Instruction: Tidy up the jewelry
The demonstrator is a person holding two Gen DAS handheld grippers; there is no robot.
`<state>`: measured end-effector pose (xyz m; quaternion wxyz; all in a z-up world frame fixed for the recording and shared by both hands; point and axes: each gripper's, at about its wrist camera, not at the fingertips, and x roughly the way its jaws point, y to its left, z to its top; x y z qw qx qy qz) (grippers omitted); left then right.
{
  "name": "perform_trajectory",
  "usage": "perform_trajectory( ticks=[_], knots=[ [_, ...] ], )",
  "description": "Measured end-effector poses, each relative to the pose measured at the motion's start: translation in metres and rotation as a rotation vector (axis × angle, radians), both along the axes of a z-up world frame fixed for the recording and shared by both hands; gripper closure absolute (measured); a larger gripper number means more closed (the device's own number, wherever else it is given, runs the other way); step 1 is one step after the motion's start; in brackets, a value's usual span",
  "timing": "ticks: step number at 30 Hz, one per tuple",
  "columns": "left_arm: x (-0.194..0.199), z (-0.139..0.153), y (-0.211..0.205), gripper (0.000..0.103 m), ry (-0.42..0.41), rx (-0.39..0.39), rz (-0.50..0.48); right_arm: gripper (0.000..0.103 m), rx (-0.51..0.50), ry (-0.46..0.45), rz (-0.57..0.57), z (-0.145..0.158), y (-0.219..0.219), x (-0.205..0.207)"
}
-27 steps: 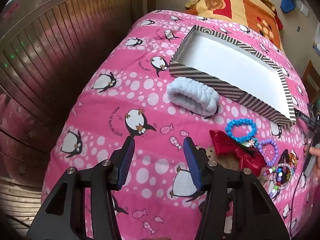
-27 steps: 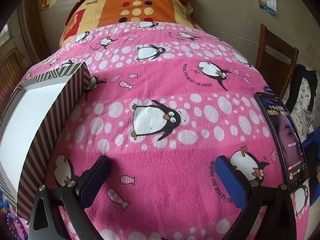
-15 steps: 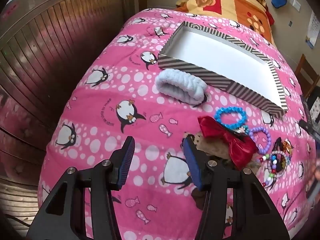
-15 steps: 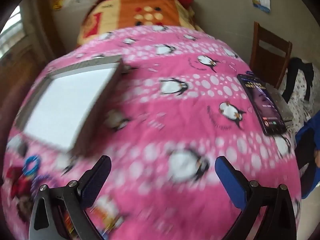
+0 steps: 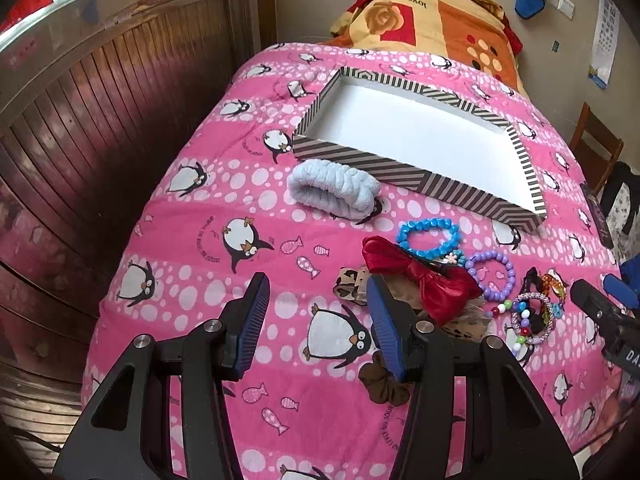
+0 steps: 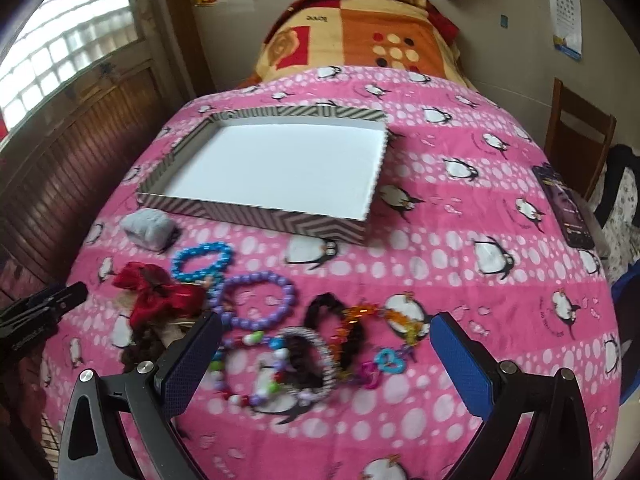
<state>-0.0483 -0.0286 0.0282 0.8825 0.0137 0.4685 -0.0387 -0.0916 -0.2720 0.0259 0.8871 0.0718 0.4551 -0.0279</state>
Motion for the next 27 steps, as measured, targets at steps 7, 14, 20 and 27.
perform_trajectory(
  ticks=[7, 14, 20, 27],
  knots=[
    [-0.006, 0.004, 0.0, 0.053, -0.025, 0.007, -0.014, 0.0, 0.019, -0.005, 0.009, 0.007, 0.019, 0.002],
    [-0.005, 0.004, 0.001, 0.053, -0.023, 0.003, -0.014, 0.0, 0.033, -0.013, 0.027, 0.013, 0.024, 0.003],
    [-0.007, 0.004, 0.003, 0.053, -0.01, -0.009, -0.008, 0.0, 0.045, -0.043, 0.027, 0.014, 0.025, 0.001],
    [-0.005, 0.0, 0.004, 0.053, 0.01, -0.026, -0.004, 0.0, 0.005, -0.026, 0.059, 0.013, 0.033, 0.003]
  ],
)
